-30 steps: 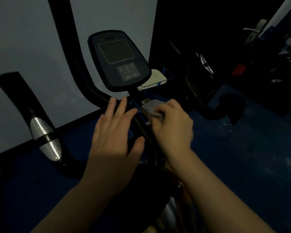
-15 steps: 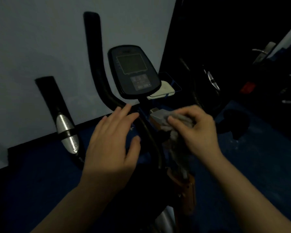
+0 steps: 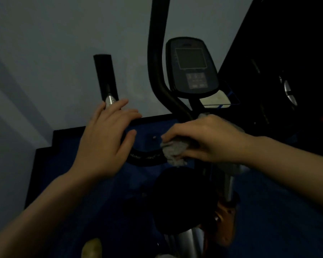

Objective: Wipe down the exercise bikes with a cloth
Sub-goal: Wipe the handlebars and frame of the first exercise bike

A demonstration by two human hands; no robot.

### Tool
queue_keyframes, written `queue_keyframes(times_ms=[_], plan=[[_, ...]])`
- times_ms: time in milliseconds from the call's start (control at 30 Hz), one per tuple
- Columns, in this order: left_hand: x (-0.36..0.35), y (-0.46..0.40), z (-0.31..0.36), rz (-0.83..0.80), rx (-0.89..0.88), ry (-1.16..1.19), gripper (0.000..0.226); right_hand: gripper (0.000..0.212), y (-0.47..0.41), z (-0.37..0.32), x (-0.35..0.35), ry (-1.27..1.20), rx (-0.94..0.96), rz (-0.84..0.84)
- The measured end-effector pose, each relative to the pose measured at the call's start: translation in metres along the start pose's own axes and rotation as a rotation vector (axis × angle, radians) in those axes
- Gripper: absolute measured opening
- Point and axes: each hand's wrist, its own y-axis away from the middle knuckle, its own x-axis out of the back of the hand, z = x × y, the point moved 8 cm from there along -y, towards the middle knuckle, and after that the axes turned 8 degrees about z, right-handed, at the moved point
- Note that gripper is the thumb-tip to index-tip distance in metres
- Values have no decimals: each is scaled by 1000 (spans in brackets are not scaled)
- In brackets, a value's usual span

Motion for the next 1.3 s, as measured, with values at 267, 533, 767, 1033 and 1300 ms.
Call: queue_keyframes(times_ms=[267,533,767,1033,1300], plan=[[-1,1,0,44,31,6,35,38,-1,0,-11,-47,-19,-20],[2,2,-1,-42,-36,-25,38,45,-7,-10,-10,-36,-45,-57],[9,-3,-12,-160,-208,70,41,53,-18,-9,-20,-80,-290,-189],[31,-22,-44,-232,-487,184,39,49,-19,-29,-30,-263,-748,-63],[36,-42,-57,-276,-652,181,42,49,-33,-64,-35,-100,-1104,72]])
